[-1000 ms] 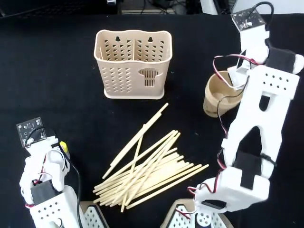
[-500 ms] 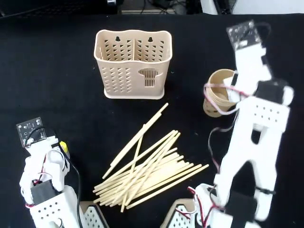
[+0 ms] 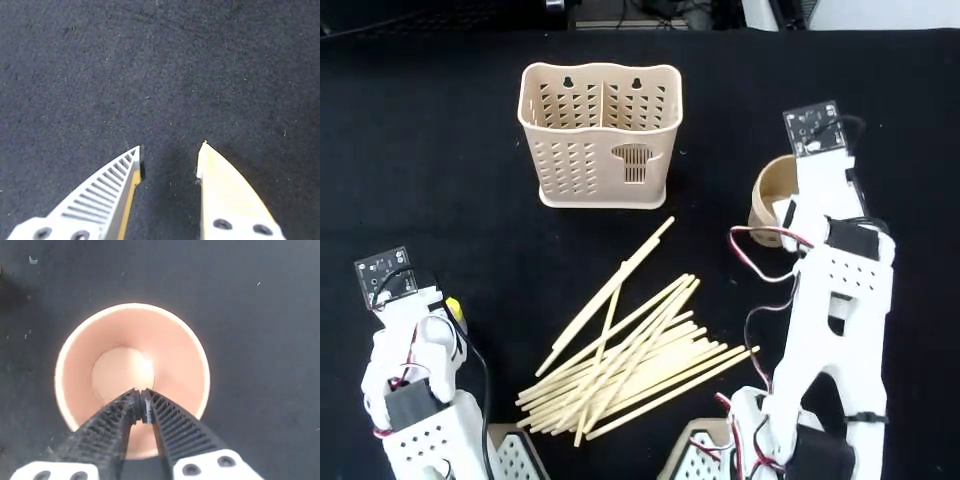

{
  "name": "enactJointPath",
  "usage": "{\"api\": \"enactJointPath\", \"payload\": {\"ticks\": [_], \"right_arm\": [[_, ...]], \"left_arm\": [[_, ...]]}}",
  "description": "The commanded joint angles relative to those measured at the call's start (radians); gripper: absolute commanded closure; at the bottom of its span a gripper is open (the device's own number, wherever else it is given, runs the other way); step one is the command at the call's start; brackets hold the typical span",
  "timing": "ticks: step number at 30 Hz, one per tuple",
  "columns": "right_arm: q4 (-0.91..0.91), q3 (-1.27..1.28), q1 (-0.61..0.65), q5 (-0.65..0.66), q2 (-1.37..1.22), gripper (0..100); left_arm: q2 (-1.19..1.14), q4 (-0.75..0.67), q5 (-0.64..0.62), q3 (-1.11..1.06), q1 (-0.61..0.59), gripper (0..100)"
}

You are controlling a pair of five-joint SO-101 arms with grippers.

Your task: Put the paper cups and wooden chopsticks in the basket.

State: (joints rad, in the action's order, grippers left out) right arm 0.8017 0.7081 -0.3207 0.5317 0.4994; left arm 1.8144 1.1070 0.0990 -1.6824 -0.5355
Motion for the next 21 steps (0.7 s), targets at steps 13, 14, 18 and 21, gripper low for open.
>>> {"api": "enactJointPath", "payload": {"ticks": [13, 14, 18, 21], "right_arm": [[0.445, -0.618, -0.055, -0.055, -0.15, 80.5], [0.445, -0.638, -0.077, -0.055, -0.194, 80.4], [0.453, -0.722, -0.126, -0.041, -0.374, 80.1], [0.506, -0.776, -0.123, 0.031, -0.481, 80.2]], "left_arm": [[0.006, -0.008, -0.008, -0.016, -0.001, 80], [0.006, -0.008, -0.008, -0.016, -0.001, 80], [0.006, -0.008, -0.008, -0.016, -0.001, 80], [0.006, -0.008, -0.008, -0.016, -0.001, 80]]}}
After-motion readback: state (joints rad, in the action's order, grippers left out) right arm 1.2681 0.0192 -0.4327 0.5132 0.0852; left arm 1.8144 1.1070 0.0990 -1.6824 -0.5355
